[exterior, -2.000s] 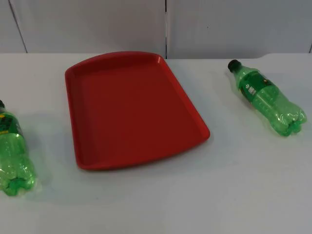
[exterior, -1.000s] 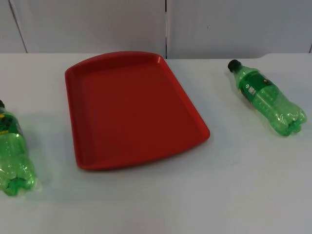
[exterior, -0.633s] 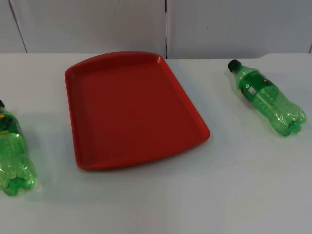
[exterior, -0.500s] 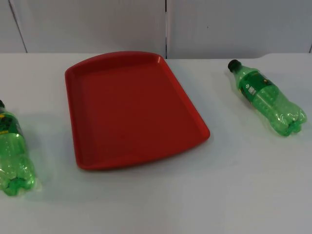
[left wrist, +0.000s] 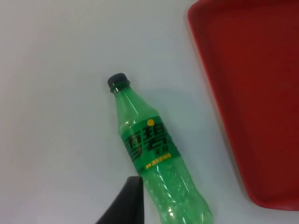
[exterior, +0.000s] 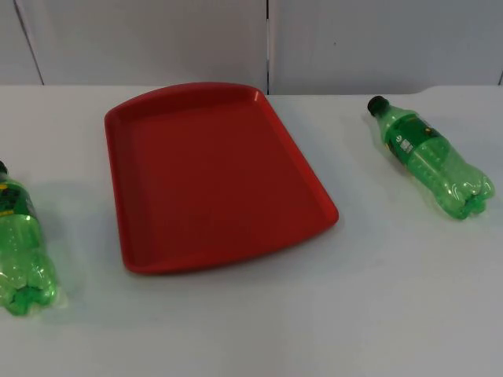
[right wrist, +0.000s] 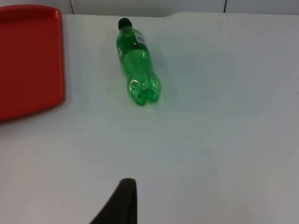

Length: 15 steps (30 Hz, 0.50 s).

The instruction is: Place the bottle upright on the tray.

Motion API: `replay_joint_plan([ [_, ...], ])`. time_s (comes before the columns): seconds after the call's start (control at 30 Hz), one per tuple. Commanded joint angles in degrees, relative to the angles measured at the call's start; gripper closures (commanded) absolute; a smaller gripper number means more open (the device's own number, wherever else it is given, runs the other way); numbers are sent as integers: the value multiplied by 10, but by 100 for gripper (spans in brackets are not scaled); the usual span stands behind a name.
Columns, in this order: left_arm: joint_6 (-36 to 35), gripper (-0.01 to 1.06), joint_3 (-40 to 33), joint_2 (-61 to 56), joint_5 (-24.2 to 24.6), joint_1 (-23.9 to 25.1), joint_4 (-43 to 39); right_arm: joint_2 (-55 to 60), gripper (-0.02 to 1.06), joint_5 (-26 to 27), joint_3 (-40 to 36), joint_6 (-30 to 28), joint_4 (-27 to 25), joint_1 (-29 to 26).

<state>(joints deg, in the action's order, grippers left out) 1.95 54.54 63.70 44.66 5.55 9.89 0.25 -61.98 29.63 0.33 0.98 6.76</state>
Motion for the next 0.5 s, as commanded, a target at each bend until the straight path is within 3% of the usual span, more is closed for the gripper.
replay_joint_plan([
  [0.0,-5,0,18,21,7,-4,5,-3,-1,2,-1,2,-1,-4],
  [0.47,-60,0,108,229,30,-4,24,-3,-1,2,-1,2,-1,-4],
])
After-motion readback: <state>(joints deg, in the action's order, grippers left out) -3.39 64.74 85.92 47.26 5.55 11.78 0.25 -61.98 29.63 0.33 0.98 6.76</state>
